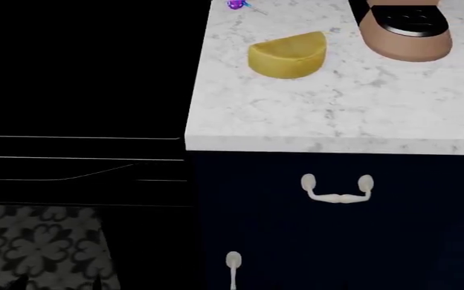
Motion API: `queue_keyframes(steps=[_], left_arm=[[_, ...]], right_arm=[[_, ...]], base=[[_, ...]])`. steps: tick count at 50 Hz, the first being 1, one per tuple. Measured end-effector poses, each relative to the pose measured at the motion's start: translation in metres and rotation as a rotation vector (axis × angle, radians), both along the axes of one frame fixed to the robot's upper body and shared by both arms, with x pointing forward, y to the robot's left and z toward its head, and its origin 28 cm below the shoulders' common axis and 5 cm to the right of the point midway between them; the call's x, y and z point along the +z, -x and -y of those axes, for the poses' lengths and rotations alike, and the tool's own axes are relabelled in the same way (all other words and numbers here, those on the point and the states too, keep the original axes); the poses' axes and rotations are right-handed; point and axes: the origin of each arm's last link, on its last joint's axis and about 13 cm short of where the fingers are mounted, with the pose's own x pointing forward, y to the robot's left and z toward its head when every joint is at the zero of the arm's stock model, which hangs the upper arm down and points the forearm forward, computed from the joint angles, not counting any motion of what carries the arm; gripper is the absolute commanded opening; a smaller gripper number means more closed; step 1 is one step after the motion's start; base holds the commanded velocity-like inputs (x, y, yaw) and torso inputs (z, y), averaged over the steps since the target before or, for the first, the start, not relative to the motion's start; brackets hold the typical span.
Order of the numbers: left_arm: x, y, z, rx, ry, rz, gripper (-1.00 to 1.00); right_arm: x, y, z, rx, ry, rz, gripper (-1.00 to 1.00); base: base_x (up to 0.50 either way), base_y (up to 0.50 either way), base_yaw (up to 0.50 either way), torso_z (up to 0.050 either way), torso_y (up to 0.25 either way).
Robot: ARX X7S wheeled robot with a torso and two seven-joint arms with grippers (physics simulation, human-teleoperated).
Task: Open the right drawer.
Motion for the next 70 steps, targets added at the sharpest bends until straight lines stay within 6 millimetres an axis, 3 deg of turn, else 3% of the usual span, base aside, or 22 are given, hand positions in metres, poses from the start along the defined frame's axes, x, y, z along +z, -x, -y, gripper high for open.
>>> queue_keyframes(steps=[30,70], left_arm=[[-0.0005,0.0003,0.0006,0.001,-0.023,0.001,1.0],[-0.0022,0.0005,0.0013,0.005,-0.066,-0.001,1.0]], right_arm=[[0.0006,0.0002,0.0,0.002,0.005,0.005,1.0],[-0.0001,0.0007,-0.0003,0.007,0.005,0.002,1.0]], base=[[0.0,-0.1,0.0,0.0,0.0],[0.0,0.0,0.0,0.0,-0.088]])
